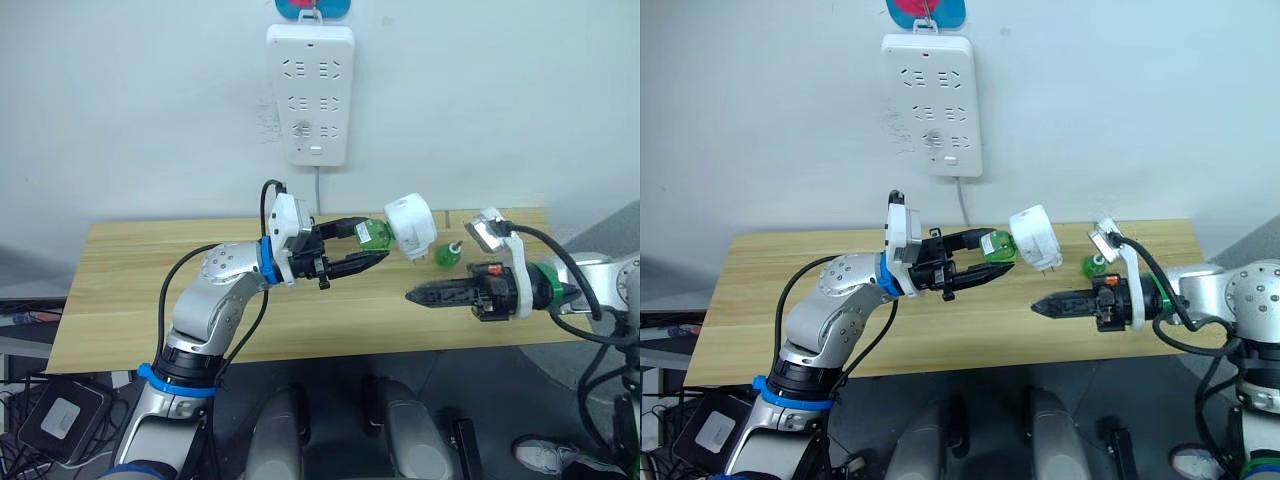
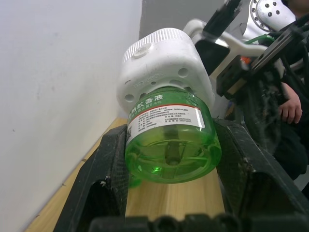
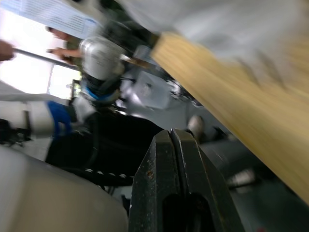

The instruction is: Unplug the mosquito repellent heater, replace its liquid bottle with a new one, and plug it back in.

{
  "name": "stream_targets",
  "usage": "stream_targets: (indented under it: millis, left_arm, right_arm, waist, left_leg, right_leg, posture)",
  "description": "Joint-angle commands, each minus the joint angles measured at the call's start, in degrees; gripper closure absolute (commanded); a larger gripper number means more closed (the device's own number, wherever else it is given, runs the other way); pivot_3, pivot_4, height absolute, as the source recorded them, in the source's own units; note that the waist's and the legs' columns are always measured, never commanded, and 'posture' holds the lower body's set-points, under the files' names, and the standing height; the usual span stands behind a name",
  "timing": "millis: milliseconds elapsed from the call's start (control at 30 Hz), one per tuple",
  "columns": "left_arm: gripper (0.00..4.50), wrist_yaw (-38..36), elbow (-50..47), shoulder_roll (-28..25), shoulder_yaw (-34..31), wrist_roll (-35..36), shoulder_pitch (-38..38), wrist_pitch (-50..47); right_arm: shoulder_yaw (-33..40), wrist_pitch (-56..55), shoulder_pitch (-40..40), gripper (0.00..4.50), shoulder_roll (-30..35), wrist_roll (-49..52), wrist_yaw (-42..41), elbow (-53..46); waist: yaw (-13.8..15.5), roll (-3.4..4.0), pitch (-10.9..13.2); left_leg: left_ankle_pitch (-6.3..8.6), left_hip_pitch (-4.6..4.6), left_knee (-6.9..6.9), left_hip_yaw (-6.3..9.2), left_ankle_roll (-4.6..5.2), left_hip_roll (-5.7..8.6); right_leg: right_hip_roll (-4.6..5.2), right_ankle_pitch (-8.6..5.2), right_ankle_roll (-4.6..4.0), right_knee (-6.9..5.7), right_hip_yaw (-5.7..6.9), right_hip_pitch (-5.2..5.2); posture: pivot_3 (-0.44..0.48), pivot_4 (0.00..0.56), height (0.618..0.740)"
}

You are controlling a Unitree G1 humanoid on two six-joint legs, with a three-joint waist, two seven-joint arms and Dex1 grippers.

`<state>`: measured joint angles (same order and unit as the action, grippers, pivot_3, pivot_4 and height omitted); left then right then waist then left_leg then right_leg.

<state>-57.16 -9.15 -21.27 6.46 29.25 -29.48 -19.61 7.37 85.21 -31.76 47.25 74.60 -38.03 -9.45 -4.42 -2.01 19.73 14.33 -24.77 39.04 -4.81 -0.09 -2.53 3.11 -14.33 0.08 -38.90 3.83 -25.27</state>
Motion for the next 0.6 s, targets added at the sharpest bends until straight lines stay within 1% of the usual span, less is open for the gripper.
stream_targets:
  millis: [33,133,267,400,500,600]
  left_arm:
    - [2.25,-1.3,-3.8,-0.3,-0.5,2.4,-0.5,-0.4]
    - [2.25,-2.5,-5.6,-0.8,0.2,3.8,0.1,-2.0]
    - [2.25,-2.6,-7.5,-1.2,0.3,5.1,0.7,-4.1]
    - [2.25,-2.2,-6.9,-1.6,0.4,4.0,1.0,-3.6]
    - [2.25,-1.4,-6.4,-1.7,0.3,2.8,1.2,-2.7]
    - [2.25,-0.9,-5.8,-1.5,0.3,2.2,0.8,-2.3]
  right_arm:
    - [-2.2,-7.1,-0.7,4.47,0.5,-8.4,-2.8,3.0]
    - [-3.2,-10.3,-3.9,4.47,-2.6,-12.3,-3.0,7.0]
    - [-3.0,-9.7,-7.0,4.47,-5.3,-12.9,-4.0,8.8]
    - [-1.0,-5.2,-7.6,4.47,-5.9,-8.6,-5.9,8.0]
    - [0.5,0.9,-6.8,4.47,-3.9,-2.6,-8.8,5.1]
    - [1.4,4.3,-6.0,4.47,-3.9,1.5,-8.3,2.6]
  waist:
    - [0.0,0.00,0.0]
    - [-0.4,0.00,0.0]
    - [-0.3,0.00,0.0]
    - [0.1,0.00,0.0]
    - [0.4,0.00,0.0]
    - [0.8,0.00,0.0]
  left_leg:
    - [0.00,0.00,0.00,0.01,0.00,0.00]
    - [-0.01,0.00,-0.01,-0.01,-0.01,-0.04]
    - [-0.02,0.00,-0.02,-0.01,-0.03,-0.06]
    - [-0.02,0.00,0.00,0.01,-0.03,-0.02]
    - [-0.01,0.00,0.02,0.00,-0.02,0.00]
    - [-0.01,0.00,0.02,0.02,-0.02,-0.01]
  right_leg:
    - [-0.01,0.00,0.00,0.00,0.00,0.00]
    - [-0.04,0.00,0.00,-0.01,-0.01,-0.03]
    - [-0.04,0.00,0.00,-0.03,0.00,-0.04]
    - [0.00,0.00,-0.01,-0.01,0.01,0.00]
    - [0.02,0.01,-0.02,-0.01,0.00,0.00]
    - [0.02,0.01,-0.02,-0.01,0.01,0.01]
  posture:
    - [-0.195,0.311,0.740]
    - [-0.191,0.309,0.740]
    - [-0.187,0.306,0.740]
    - [-0.187,0.306,0.740]
    - [-0.187,0.305,0.740]
    - [-0.188,0.310,0.740]
